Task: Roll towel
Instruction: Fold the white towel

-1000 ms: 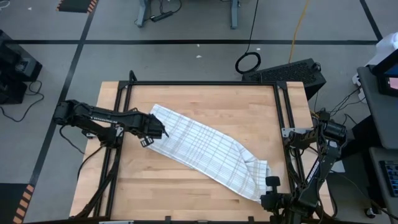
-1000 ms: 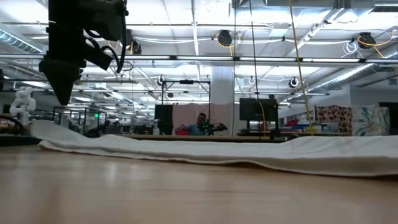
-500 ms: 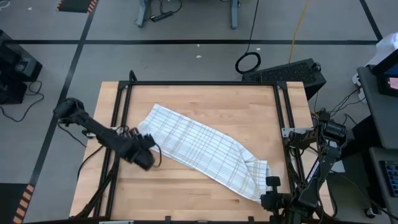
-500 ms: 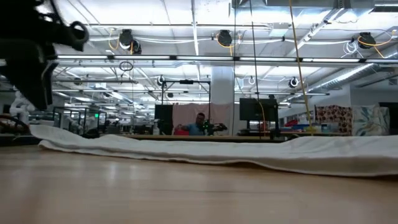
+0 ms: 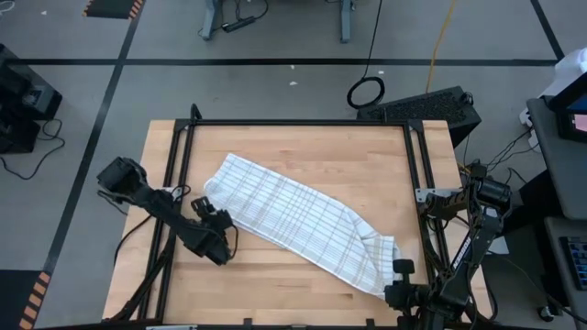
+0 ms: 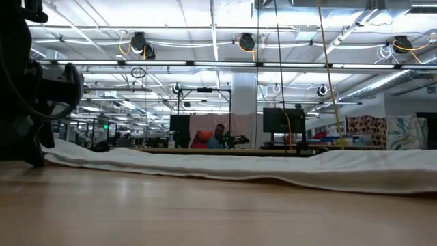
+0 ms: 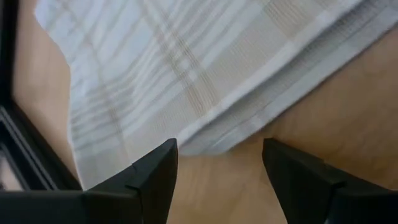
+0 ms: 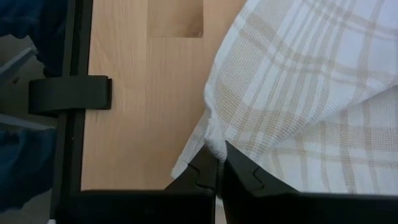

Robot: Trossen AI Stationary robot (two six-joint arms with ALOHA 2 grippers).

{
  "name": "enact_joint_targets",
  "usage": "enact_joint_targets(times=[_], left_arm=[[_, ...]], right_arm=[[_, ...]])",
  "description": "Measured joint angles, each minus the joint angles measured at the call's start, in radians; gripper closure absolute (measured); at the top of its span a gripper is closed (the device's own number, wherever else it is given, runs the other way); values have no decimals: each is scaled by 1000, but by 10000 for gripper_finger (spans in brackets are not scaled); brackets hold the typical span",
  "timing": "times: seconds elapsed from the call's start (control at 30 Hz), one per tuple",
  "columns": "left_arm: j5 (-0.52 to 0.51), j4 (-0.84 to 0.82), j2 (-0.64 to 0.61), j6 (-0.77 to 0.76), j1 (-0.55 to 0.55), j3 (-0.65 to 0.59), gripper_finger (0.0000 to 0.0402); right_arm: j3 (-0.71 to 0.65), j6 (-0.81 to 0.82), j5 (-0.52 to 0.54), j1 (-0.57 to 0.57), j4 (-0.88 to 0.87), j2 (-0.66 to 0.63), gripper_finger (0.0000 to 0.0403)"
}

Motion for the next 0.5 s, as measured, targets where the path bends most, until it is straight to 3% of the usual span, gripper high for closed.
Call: enact_joint_targets(times=[0.27, 0.5], left_arm=[[-132, -37, 54, -10, 32, -4, 160], [-300, -244, 52, -51, 109, -5, 160]], right_arm=[[0, -1, -3, 0, 0, 0, 403], [0, 6, -20, 0, -7, 0, 403]])
